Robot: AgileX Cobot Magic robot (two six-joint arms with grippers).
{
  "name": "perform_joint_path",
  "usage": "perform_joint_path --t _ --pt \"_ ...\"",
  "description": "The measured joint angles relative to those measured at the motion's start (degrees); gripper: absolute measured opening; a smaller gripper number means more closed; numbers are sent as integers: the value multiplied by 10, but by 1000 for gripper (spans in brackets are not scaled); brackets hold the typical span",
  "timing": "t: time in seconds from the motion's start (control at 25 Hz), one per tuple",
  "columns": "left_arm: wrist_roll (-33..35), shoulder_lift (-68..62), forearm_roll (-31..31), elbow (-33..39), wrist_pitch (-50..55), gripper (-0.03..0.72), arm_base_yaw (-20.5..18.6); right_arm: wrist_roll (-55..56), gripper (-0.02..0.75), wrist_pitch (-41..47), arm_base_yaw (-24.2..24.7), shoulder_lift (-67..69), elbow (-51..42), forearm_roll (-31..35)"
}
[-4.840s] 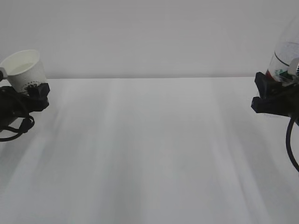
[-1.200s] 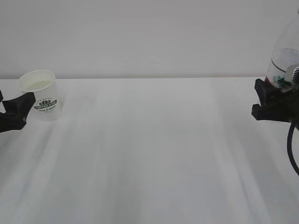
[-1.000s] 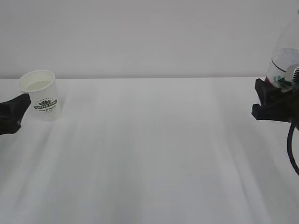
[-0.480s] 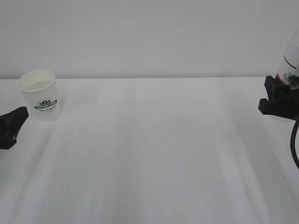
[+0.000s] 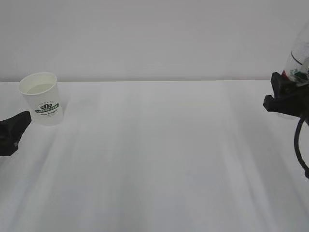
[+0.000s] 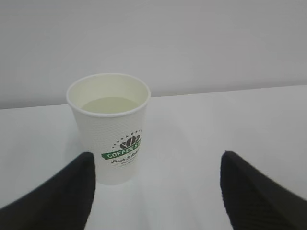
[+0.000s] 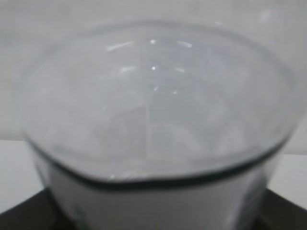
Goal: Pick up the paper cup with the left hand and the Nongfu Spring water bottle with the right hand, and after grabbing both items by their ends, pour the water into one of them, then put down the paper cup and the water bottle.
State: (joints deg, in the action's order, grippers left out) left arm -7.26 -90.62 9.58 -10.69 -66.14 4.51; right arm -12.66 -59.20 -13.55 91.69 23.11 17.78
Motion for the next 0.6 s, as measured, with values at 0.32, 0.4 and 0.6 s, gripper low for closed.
perform_joint_path --t 0.32,0.4,0.6 --pt "0 0 1 0 0 589 0 0 473 0 0 80 59 0" --pt "0 0 1 0 0 588 0 0 473 0 0 99 73 0" --pt "0 0 1 0 0 587 0 0 473 0 0 143 114 0"
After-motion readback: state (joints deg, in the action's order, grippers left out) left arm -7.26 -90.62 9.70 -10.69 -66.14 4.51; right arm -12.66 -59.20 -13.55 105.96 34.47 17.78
